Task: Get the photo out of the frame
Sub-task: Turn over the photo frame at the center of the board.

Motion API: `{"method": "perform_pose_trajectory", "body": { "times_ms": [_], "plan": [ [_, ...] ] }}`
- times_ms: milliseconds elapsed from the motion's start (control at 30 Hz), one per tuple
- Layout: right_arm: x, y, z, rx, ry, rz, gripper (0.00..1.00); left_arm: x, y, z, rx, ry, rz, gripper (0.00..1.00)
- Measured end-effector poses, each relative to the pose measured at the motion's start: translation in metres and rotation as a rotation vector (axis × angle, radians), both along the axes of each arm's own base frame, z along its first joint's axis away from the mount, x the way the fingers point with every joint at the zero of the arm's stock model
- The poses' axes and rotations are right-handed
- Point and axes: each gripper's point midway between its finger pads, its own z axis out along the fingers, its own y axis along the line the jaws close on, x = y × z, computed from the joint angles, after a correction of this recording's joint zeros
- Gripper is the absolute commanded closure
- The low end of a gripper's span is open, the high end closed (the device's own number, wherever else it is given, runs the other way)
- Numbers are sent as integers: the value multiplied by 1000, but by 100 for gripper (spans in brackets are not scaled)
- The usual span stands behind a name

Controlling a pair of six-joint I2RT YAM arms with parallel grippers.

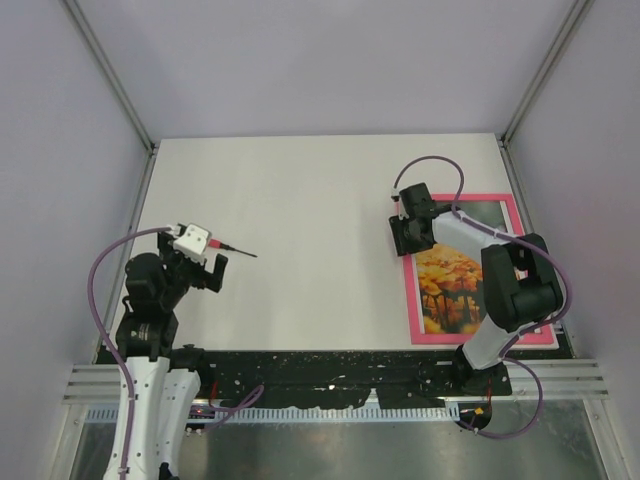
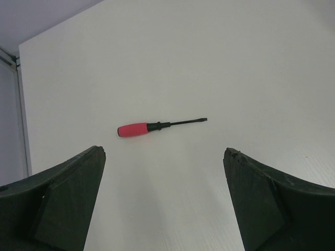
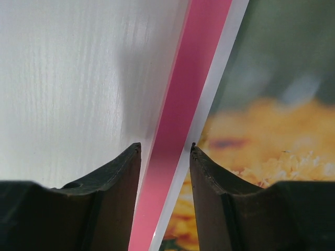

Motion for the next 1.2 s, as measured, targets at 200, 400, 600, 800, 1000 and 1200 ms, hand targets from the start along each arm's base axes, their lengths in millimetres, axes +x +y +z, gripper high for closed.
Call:
{"method": "perform_pose_trajectory", "body": {
  "times_ms": [200,400,600,800,1000,1200],
  "plan": [
    [-2,0,-7,-3,22,-11,67,-1,3,1,0,-10,11,0],
    [-1,1,-8,6,37,-23,72,-2,0,2,-7,-13,-6,0],
    [-1,2,-9,-4,76,-31,91,-2,-2,1,-11,-12,-20,0],
    [-1,4,-9,-4,110,-31,92,-2,-4,2,-13,-16,-27,0],
    [1,21,-7,65,155,4,92,-1,-7,0,-25,-1,-41,0],
    [-11,45,-4,181,217,86,92,10,-23,-3,-79,57,-99,1]
  ]
}}
